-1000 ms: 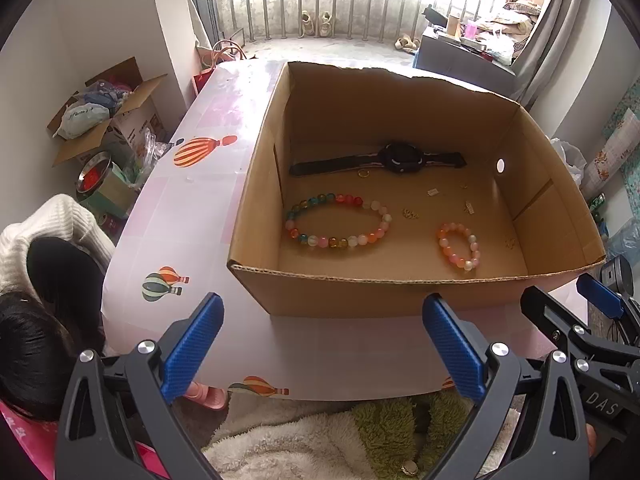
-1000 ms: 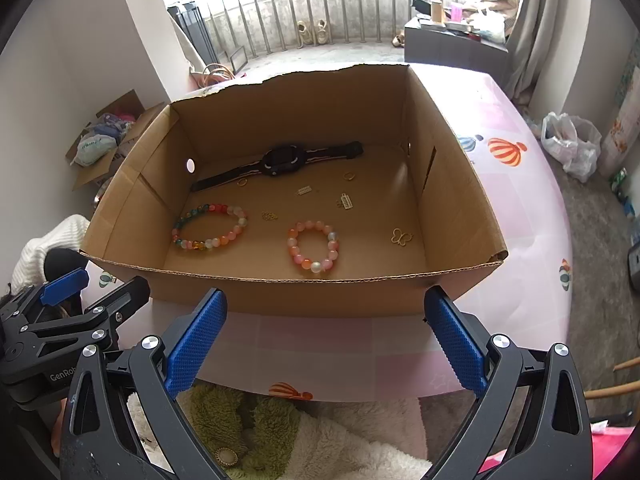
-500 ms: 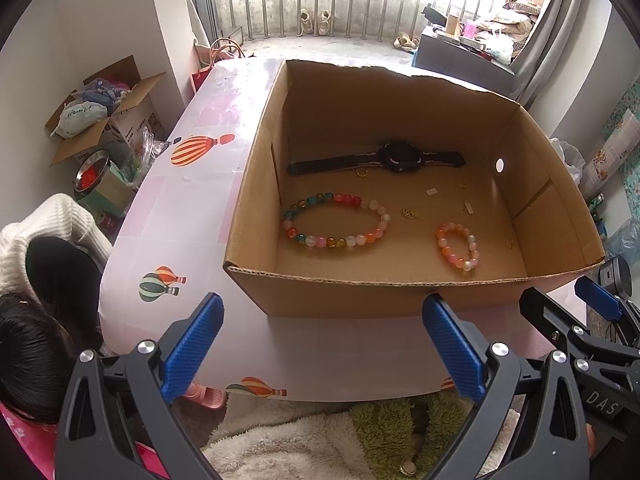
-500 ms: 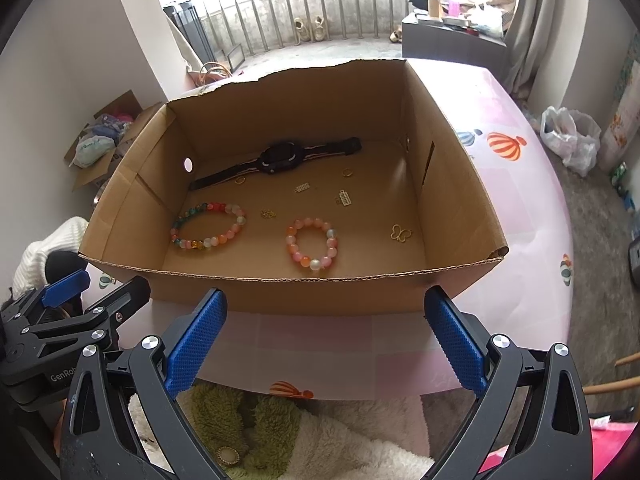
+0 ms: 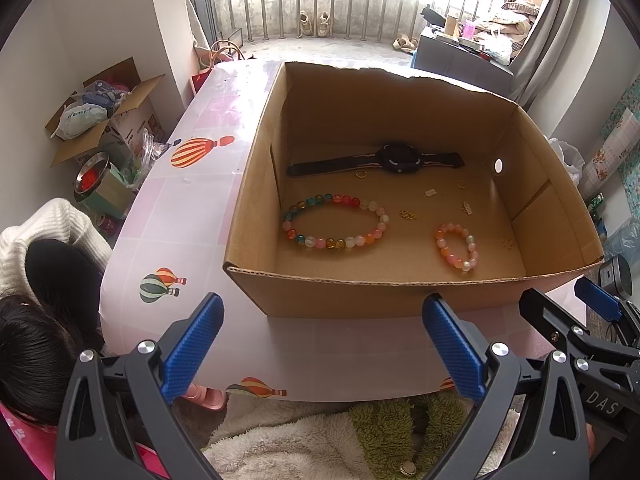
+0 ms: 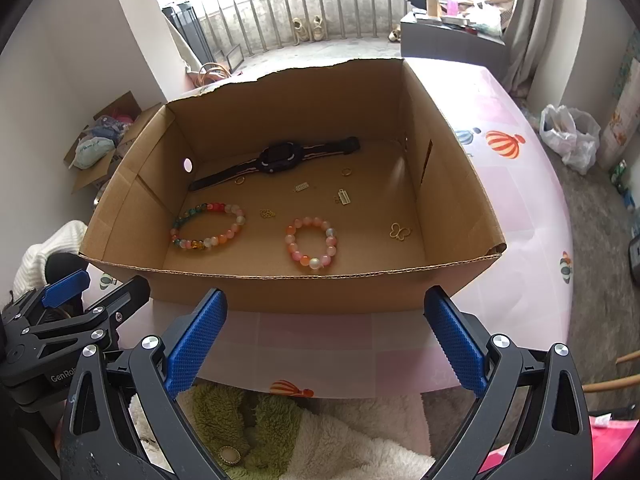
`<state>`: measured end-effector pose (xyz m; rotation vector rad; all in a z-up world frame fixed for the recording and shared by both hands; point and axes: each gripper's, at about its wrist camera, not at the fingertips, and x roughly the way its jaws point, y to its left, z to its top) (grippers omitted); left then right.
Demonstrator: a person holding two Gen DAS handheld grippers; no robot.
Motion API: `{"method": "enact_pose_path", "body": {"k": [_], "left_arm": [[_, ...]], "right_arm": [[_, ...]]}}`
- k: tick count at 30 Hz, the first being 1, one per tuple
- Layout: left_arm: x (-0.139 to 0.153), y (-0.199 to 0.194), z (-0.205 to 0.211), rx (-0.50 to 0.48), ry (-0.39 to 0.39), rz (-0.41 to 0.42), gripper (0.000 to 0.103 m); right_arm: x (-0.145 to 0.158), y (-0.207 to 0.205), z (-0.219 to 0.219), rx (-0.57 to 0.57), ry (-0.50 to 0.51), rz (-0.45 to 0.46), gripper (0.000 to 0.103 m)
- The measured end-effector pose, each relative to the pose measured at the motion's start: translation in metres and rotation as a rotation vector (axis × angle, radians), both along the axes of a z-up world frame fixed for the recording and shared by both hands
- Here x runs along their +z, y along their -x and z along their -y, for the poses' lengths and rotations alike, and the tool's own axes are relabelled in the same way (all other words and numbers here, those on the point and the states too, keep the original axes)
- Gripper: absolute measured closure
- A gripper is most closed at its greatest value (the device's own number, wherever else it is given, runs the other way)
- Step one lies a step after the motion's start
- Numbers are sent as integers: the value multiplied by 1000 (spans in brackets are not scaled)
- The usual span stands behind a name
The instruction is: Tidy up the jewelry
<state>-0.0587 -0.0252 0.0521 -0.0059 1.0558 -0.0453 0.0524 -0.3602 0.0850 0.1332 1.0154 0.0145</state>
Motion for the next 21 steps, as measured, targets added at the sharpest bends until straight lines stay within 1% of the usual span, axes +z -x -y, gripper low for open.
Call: {"method": "enact_pose_path", "body": {"k": [21], "left_arm": [[0,0,0,0,1,-1,6]], "right_arm": [[1,2,-1,-12,-10,-1,8]]}}
